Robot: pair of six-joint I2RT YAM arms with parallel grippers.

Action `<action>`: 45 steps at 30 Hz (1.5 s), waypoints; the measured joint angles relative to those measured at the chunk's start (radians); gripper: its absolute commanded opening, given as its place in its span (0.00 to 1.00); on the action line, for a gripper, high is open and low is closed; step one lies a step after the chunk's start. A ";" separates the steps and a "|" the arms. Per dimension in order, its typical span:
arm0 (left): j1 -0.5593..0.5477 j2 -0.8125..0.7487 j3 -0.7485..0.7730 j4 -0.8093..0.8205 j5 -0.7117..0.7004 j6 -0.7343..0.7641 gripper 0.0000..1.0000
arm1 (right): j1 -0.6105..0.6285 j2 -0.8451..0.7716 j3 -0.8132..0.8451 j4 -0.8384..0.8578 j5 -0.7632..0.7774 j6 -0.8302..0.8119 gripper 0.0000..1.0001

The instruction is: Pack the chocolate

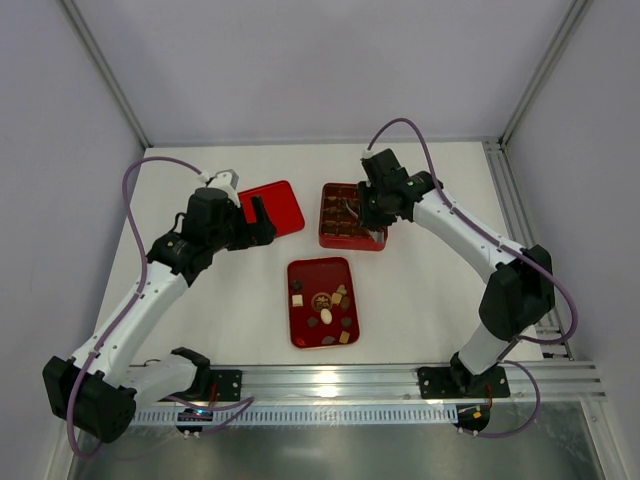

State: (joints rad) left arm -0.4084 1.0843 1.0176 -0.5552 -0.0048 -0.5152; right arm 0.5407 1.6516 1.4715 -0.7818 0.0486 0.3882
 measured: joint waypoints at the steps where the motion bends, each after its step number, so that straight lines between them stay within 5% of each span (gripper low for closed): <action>1: 0.000 0.000 0.000 0.000 0.000 0.000 1.00 | -0.001 0.005 0.000 0.002 0.001 -0.001 0.32; 35: 0.000 0.000 0.000 0.000 0.000 0.000 1.00 | -0.014 0.001 0.002 -0.002 -0.006 -0.017 0.38; 45: 0.000 0.000 0.000 0.000 0.000 0.000 1.00 | 0.094 -0.259 -0.076 -0.045 -0.001 -0.014 0.38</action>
State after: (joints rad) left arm -0.4084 1.0843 1.0176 -0.5556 -0.0044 -0.5152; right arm 0.6346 1.3930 1.3960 -0.8265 0.0475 0.3737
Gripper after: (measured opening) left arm 0.996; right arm 0.377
